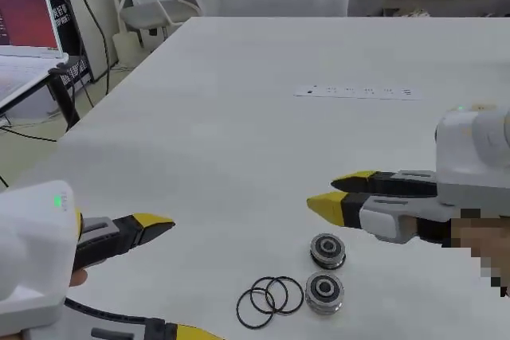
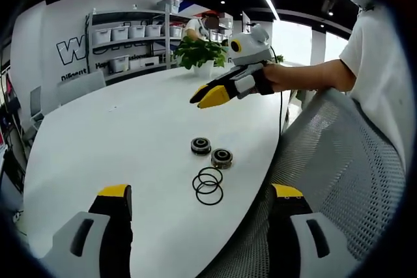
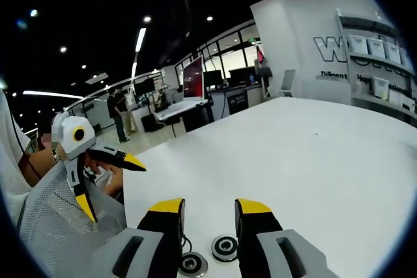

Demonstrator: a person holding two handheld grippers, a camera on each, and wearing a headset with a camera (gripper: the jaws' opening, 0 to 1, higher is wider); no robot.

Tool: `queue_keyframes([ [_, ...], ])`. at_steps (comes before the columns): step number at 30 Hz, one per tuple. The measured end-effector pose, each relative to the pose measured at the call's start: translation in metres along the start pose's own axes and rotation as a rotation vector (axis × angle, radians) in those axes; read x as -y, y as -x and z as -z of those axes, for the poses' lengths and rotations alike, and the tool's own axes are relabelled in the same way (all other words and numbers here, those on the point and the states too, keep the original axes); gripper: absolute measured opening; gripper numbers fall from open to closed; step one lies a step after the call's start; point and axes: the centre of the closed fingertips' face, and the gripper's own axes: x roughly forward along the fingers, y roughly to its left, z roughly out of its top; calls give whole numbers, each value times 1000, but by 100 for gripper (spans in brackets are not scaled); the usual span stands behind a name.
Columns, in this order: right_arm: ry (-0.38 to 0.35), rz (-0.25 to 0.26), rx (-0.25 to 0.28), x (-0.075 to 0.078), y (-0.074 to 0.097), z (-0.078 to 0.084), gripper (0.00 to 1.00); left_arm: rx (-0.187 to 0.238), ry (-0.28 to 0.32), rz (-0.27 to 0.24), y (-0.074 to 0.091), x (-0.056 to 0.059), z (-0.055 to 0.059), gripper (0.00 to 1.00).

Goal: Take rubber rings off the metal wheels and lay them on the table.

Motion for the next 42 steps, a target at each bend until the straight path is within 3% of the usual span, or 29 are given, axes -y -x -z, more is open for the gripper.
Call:
queue_keyframes([
  [11,-5,38,10,18,10,5,31,39,-1,13,3,1,-12,86],
  [18,-21,63,-16,28,12,17,32,41,-47,19,3,-4,-28,87],
  [22,-27,67,-35,32,12,23,33,67,-81,31,0,-8,-48,87],
  [27,-34,72,-59,35,13,32,33,109,-120,69,-6,-5,-73,87],
  [35,-41,79,-96,40,13,43,33,133,-206,131,-24,-5,-106,87],
  [42,-38,80,-134,42,13,54,33,149,-260,173,-46,-7,-127,87],
])
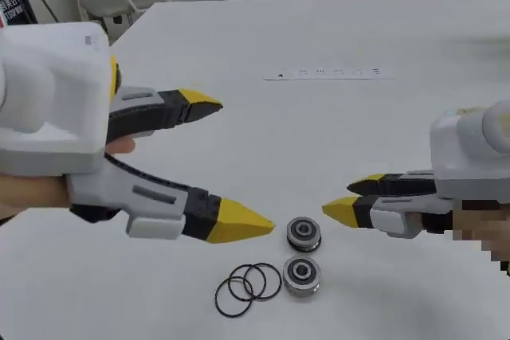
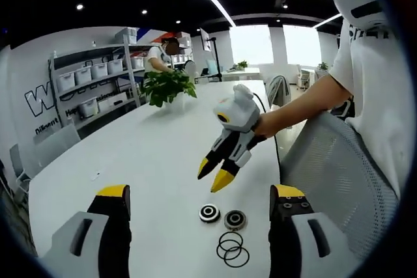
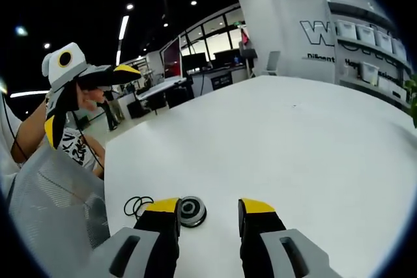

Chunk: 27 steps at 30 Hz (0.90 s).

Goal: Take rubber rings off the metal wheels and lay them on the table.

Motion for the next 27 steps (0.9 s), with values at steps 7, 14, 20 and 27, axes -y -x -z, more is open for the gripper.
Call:
queue_keyframes([
  [7,8,-2,-24,0,-2,7,32,49,18,23,-22,-15,-9,83],
  [14,21,-11,-46,-1,-3,13,31,45,37,17,-47,-25,3,76],
  [20,26,-22,-55,-4,-5,16,30,39,90,50,-67,-19,23,69],
  [27,36,-35,-85,-6,-8,24,29,5,116,28,-79,-12,52,60],
])
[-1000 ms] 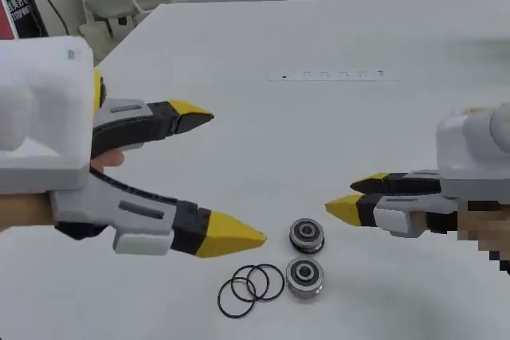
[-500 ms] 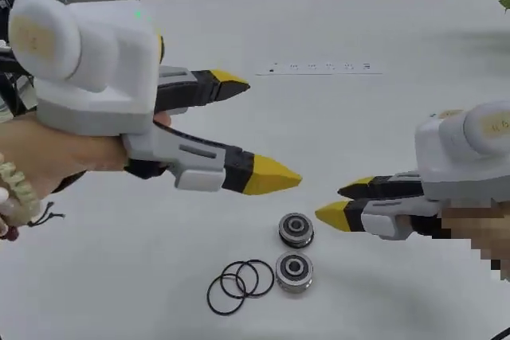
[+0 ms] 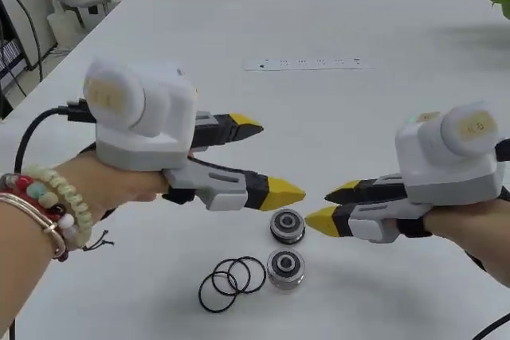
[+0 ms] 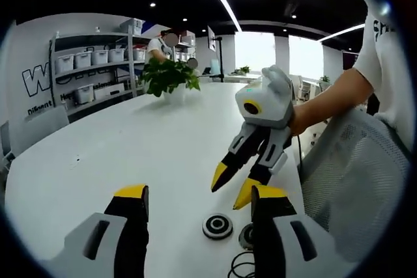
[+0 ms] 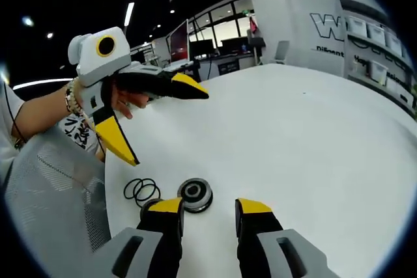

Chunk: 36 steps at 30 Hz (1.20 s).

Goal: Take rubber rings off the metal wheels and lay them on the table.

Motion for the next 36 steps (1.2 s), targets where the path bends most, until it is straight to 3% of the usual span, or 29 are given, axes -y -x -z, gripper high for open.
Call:
queue_keyframes([
  [2,4,-1,-5,0,-1,1,29,-8,6,-6,-1,0,5,57],
  [3,9,-8,-16,-2,-3,3,29,-36,2,-16,-3,0,17,55],
  [5,12,-17,-23,-5,-5,5,29,-62,-38,-10,-5,2,26,54],
  [13,21,-30,-58,-10,-15,16,27,-111,-39,-16,-19,7,47,44],
  [20,35,-23,-74,-15,-22,21,25,-163,-75,-10,-29,13,65,26],
  [34,58,11,-79,-13,-28,23,19,-158,-26,36,-32,24,66,15],
  [36,61,12,-78,-13,-28,23,18,-158,13,31,-33,24,67,12],
])
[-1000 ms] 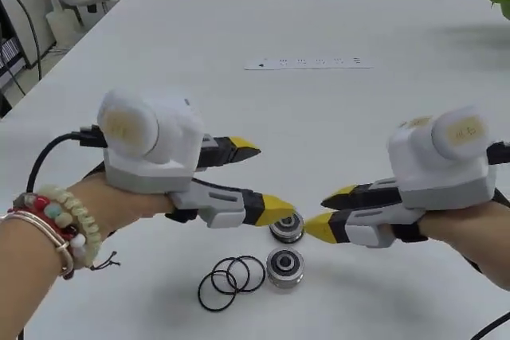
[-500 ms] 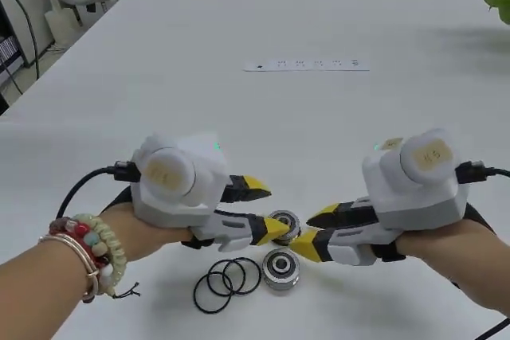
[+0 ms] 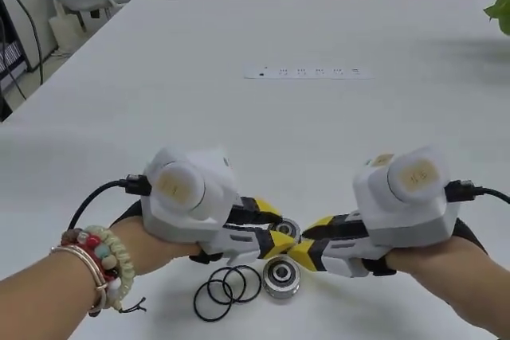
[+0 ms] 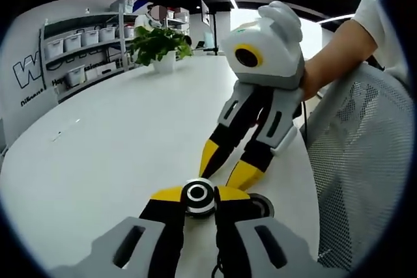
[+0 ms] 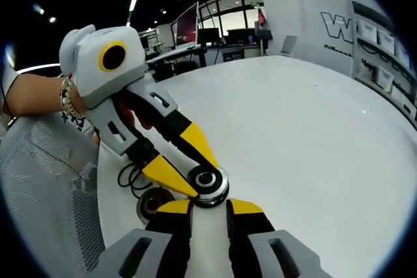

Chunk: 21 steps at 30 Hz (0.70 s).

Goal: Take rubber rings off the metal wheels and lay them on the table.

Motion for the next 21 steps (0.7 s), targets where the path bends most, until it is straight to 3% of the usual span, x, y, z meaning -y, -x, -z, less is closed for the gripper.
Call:
queue_keyframes([
  [1,-1,1,2,0,0,0,17,0,19,3,0,0,0,12],
  [8,12,0,2,0,0,0,15,10,4,-6,0,-2,0,9],
  [17,81,0,-6,0,1,0,12,24,-2,-9,1,-2,0,9],
  [21,100,3,-7,2,1,0,5,25,-1,-16,1,-3,0,9],
])
